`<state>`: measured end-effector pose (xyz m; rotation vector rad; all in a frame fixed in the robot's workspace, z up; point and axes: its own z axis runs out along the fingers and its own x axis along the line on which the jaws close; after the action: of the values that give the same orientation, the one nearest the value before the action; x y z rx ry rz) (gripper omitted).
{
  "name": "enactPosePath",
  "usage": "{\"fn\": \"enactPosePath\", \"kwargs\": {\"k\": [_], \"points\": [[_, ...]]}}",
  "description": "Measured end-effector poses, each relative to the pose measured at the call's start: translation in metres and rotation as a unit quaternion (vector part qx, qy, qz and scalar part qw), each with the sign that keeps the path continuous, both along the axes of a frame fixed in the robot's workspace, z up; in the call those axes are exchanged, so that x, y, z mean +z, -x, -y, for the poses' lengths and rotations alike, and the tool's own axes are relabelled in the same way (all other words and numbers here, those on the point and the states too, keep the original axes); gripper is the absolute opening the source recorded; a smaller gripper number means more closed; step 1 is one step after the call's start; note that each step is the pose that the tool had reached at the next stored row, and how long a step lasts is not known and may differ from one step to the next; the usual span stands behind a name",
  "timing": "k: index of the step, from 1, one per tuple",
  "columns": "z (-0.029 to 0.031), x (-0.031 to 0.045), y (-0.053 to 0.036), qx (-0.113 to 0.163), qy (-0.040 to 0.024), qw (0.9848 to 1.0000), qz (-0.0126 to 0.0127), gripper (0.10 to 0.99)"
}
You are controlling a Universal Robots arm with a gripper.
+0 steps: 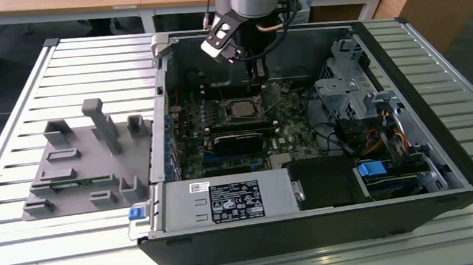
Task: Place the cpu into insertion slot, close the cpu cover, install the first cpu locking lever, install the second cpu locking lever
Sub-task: 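Close the cpu cover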
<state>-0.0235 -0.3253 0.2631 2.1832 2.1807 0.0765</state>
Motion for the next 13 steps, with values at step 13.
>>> {"fn": "enactPosePath", "kwargs": {"k": [13], "points": [[-0.0015, -0.0009, -0.0376, 0.001, -0.0078, 0.9999, -0.0092, 0.106]]}}
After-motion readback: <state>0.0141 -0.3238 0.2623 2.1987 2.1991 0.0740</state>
